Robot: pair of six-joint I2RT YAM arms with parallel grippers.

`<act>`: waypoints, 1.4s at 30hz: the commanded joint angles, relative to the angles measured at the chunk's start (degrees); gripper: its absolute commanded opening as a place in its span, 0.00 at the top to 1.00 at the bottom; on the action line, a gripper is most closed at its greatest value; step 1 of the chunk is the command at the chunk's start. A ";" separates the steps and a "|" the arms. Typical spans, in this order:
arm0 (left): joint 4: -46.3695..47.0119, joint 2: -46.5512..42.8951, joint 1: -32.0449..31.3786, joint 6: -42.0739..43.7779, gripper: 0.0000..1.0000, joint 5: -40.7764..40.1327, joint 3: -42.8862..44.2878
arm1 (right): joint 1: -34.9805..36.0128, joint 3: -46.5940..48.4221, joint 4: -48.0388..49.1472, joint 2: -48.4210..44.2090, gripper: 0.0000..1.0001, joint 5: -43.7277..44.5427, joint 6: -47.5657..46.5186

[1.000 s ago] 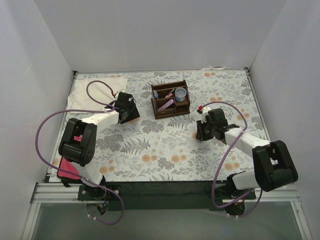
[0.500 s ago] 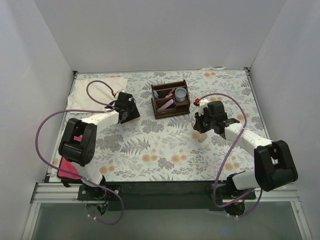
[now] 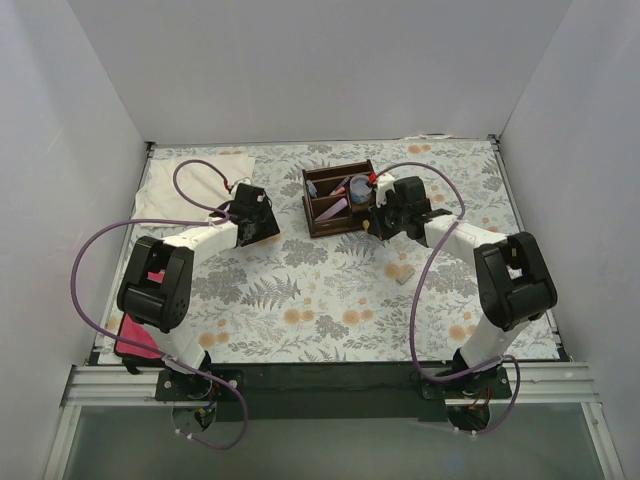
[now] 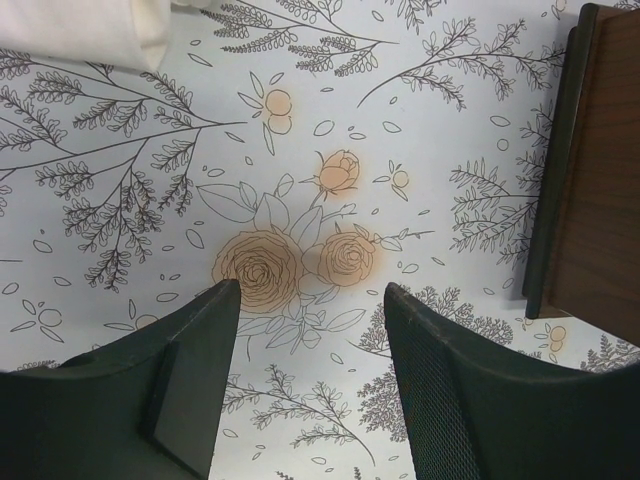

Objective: Sort the stationery into containers
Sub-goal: Place the stationery in the storage box.

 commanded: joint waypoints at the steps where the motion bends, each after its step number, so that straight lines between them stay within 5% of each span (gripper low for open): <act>1: 0.51 -3.12 0.59 1.06 0.42 -1.14 -0.40 | 0.24 6.25 4.10 3.91 0.99 -0.08 0.79; 40: 1.21 -2.59 1.20 0.80 0.43 0.97 -0.32 | 3.14 12.42 4.89 11.57 0.99 1.59 16.09; 42: 1.21 -2.33 1.20 0.88 0.43 1.14 -0.23 | 3.93 12.06 4.98 11.48 0.92 2.37 15.83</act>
